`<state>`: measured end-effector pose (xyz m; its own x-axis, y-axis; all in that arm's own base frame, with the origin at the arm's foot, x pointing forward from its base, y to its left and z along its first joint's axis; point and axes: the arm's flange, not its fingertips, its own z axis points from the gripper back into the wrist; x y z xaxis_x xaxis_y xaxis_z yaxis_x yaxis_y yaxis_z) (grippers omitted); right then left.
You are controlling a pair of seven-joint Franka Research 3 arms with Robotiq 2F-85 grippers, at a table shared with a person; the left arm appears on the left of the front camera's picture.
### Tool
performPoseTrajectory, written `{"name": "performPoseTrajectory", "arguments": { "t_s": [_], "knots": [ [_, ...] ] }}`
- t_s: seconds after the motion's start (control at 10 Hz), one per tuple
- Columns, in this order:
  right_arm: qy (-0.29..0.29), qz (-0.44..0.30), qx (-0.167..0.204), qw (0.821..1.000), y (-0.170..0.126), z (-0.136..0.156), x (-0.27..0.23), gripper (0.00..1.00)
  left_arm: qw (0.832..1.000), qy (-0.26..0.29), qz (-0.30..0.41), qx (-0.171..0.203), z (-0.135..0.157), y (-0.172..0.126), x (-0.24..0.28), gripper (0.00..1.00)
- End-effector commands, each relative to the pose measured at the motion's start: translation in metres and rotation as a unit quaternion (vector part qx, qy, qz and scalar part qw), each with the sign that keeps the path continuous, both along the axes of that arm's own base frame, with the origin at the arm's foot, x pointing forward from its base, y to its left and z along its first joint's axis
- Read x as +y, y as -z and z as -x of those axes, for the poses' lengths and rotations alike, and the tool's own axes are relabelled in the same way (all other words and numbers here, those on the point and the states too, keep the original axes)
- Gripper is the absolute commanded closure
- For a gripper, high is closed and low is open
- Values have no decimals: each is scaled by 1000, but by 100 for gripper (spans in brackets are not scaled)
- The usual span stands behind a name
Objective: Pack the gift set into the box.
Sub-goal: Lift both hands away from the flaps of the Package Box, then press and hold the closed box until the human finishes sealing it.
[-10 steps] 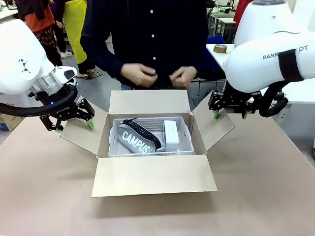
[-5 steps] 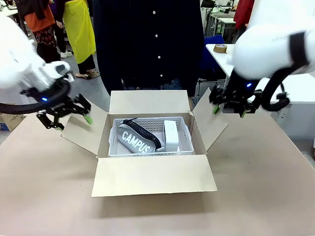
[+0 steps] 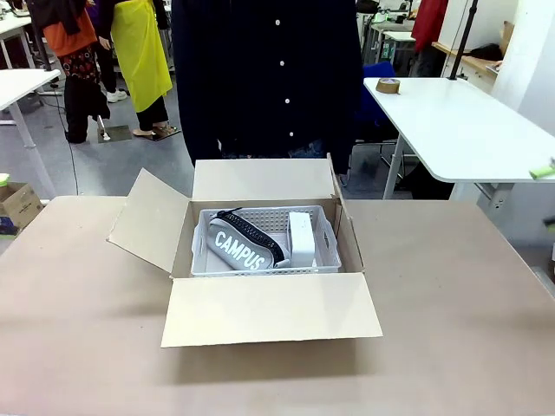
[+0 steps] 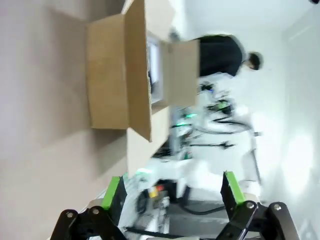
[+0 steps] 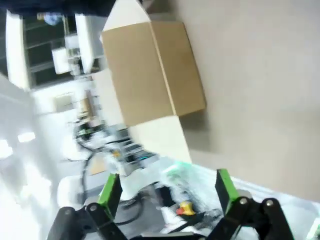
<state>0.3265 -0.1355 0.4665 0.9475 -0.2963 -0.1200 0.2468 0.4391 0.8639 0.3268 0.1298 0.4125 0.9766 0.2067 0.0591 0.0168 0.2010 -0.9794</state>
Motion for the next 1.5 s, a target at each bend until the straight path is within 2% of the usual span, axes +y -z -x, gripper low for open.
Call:
{"name": "performPoseTrajectory", "arguments": {
  "t_s": [0.0,1.4],
  "knots": [
    [-27,79,-30,996,-40,-19,31,0,996,22,-83,-8,-10,-30,-21,0],
    [-27,79,-30,996,-40,-19,31,0,996,22,-83,-8,-10,-30,-21,0]
  ]
}}
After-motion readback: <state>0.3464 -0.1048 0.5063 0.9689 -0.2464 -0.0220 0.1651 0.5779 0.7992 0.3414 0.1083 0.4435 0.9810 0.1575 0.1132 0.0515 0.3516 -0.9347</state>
